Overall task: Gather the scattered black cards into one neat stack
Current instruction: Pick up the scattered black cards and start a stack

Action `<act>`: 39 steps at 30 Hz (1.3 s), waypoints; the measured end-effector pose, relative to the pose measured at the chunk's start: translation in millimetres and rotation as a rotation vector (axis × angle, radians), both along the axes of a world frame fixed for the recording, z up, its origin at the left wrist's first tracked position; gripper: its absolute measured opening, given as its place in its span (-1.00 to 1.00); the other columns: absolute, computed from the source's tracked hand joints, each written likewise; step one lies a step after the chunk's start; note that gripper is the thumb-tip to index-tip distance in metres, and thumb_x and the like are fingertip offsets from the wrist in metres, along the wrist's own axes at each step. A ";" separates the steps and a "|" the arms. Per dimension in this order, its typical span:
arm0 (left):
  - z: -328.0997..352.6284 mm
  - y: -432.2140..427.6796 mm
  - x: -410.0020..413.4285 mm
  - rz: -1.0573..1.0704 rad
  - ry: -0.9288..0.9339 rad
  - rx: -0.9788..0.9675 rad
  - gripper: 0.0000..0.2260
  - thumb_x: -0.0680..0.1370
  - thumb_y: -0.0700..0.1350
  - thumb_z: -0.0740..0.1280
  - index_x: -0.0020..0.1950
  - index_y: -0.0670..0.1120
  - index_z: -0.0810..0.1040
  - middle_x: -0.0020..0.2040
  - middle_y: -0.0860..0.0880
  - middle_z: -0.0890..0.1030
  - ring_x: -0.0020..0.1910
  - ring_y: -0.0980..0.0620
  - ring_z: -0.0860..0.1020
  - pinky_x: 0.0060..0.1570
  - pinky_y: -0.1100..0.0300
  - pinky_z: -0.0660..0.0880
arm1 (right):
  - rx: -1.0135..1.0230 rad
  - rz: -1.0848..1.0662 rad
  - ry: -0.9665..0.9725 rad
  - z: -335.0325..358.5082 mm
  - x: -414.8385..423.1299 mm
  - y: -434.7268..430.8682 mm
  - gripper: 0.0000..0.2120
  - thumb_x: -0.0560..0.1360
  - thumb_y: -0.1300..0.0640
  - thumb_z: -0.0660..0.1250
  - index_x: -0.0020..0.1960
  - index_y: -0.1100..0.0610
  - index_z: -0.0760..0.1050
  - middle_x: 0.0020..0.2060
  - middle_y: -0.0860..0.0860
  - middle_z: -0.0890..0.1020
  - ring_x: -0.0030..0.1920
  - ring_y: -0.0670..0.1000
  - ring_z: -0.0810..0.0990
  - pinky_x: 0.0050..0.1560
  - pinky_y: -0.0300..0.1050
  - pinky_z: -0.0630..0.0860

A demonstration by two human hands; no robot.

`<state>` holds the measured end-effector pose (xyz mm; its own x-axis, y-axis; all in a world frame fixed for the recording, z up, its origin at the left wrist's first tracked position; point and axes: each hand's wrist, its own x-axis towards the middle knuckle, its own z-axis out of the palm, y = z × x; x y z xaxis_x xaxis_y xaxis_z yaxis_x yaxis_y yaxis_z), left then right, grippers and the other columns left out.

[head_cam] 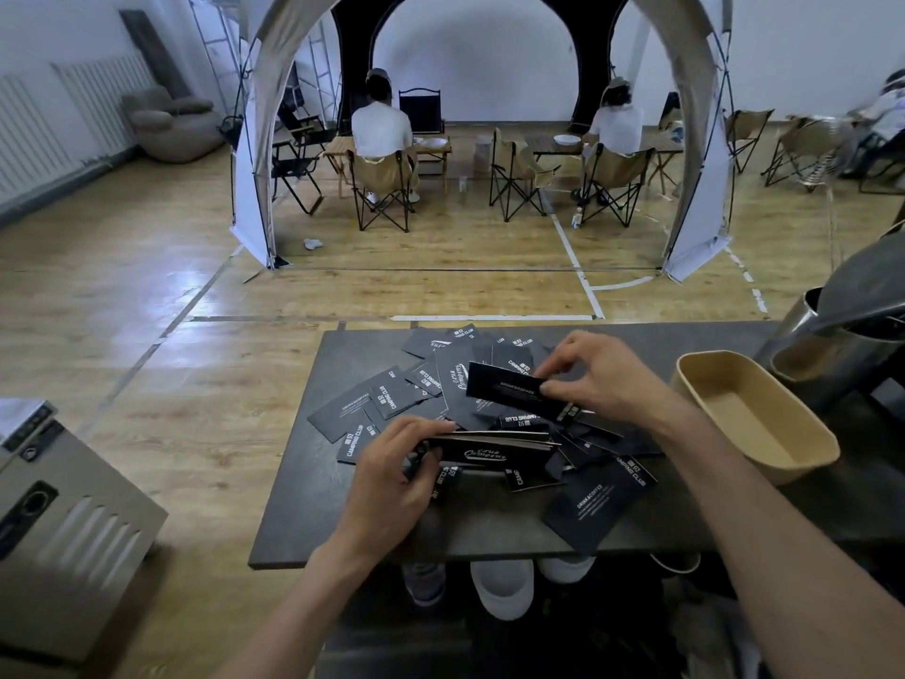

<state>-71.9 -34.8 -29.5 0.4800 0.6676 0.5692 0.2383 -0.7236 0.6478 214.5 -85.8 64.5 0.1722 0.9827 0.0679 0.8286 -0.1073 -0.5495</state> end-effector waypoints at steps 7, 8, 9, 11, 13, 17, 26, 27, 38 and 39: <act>-3.1 1.7 4.0 -0.047 -0.020 -0.019 -0.62 0.52 -0.44 0.43 0.21 -0.05 0.67 0.12 0.10 0.65 0.14 0.11 0.64 0.15 0.21 0.56 | 0.338 -0.103 -0.056 37.9 15.8 -37.5 -0.86 0.39 -0.04 0.38 -0.18 -0.08 0.72 -0.48 -0.18 0.58 -0.47 -0.13 0.52 -0.35 -0.18 0.51; -3.3 2.0 4.9 -0.047 -0.025 -0.012 -0.63 0.52 -0.44 0.43 0.20 -0.05 0.67 0.11 0.10 0.65 0.14 0.12 0.64 0.14 0.22 0.56 | 0.351 -0.108 -0.071 39.2 15.5 -37.9 -0.81 0.39 -0.08 0.35 -0.19 -0.04 0.71 -0.47 -0.21 0.60 -0.45 -0.14 0.57 -0.33 -0.13 0.57; -3.1 1.8 5.9 -0.047 -0.028 -0.008 -0.63 0.51 -0.45 0.43 0.20 -0.06 0.67 0.11 0.11 0.64 0.13 0.14 0.64 0.13 0.23 0.56 | 0.352 -0.110 -0.073 39.0 14.0 -37.5 -0.78 0.40 -0.11 0.36 -0.20 -0.02 0.71 -0.44 -0.22 0.63 -0.41 -0.17 0.61 -0.30 -0.09 0.61; -2.6 0.5 7.2 -0.050 -0.026 -0.007 -0.62 0.51 -0.45 0.44 0.20 -0.05 0.67 0.12 0.11 0.63 0.13 0.15 0.64 0.12 0.23 0.56 | 0.319 -0.109 -0.063 32.7 10.0 -34.0 -0.81 0.41 -0.13 0.48 -0.15 -0.02 0.71 -0.32 -0.21 0.70 -0.31 -0.21 0.67 -0.20 -0.10 0.66; -2.4 0.0 7.5 -0.056 -0.019 -0.006 -0.61 0.50 -0.44 0.45 0.21 -0.04 0.67 0.16 0.11 0.61 0.17 0.13 0.63 0.15 0.21 0.58 | 0.258 -0.088 -0.030 23.3 2.8 -29.3 -0.83 0.40 0.03 0.57 -0.04 -0.04 0.66 -0.23 -0.19 0.71 -0.23 -0.20 0.69 -0.10 -0.07 0.69; -1.3 1.8 7.6 -0.064 -0.033 -0.002 -0.55 0.49 -0.44 0.46 0.33 -0.10 0.60 0.40 0.00 0.51 0.42 0.04 0.51 0.33 0.13 0.54 | 0.077 0.042 -0.043 9.9 -28.3 -18.9 -0.64 0.43 0.17 0.53 0.03 -0.13 0.43 -0.13 -0.17 0.68 -0.20 -0.19 0.69 -0.07 0.01 0.68; -5.0 1.0 6.0 -0.030 -0.080 -0.093 -0.33 0.47 -0.40 0.52 0.49 0.02 0.44 0.38 0.06 0.50 0.33 0.06 0.56 0.12 0.22 0.63 | -0.309 0.247 0.310 2.3 -45.0 14.6 -0.92 0.56 0.11 0.42 0.05 0.05 0.57 -0.13 -0.02 0.76 -0.10 0.01 0.74 -0.10 0.01 0.68; -5.2 0.8 5.0 -0.031 -0.083 -0.103 -0.35 0.48 -0.39 0.52 0.48 0.04 0.46 0.34 0.07 0.50 0.28 0.04 0.57 0.09 0.23 0.64 | -0.286 0.228 0.338 -0.7 -42.5 19.6 -0.89 0.57 0.12 0.42 0.08 0.07 0.58 -0.12 -0.03 0.76 -0.10 0.00 0.74 -0.13 -0.03 0.67; -2.6 0.6 0.9 -0.012 0.072 -0.023 -0.63 0.38 -0.23 0.49 0.12 0.10 0.68 0.07 0.20 0.61 0.09 0.13 0.61 0.08 0.05 0.55 | -0.165 0.242 -0.350 -18.0 -37.2 56.8 -0.44 0.43 0.14 0.52 0.39 -0.10 0.53 0.20 -0.09 0.53 0.22 0.00 0.52 0.23 -0.02 0.50; -2.3 0.1 0.9 -0.030 0.059 -0.041 -0.66 0.39 -0.25 0.48 0.09 0.07 0.68 0.05 0.19 0.61 0.07 0.13 0.62 0.06 0.10 0.55 | -0.131 0.234 -0.332 -13.5 -34.1 54.3 -0.54 0.44 0.14 0.52 0.31 -0.11 0.60 0.13 -0.10 0.55 0.16 -0.01 0.55 0.20 -0.03 0.51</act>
<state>-71.1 -34.7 -31.8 0.5323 0.6741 0.5121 0.2551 -0.7045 0.6622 180.3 -31.5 51.1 -0.0667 0.9967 -0.0460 0.9684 0.0536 -0.2434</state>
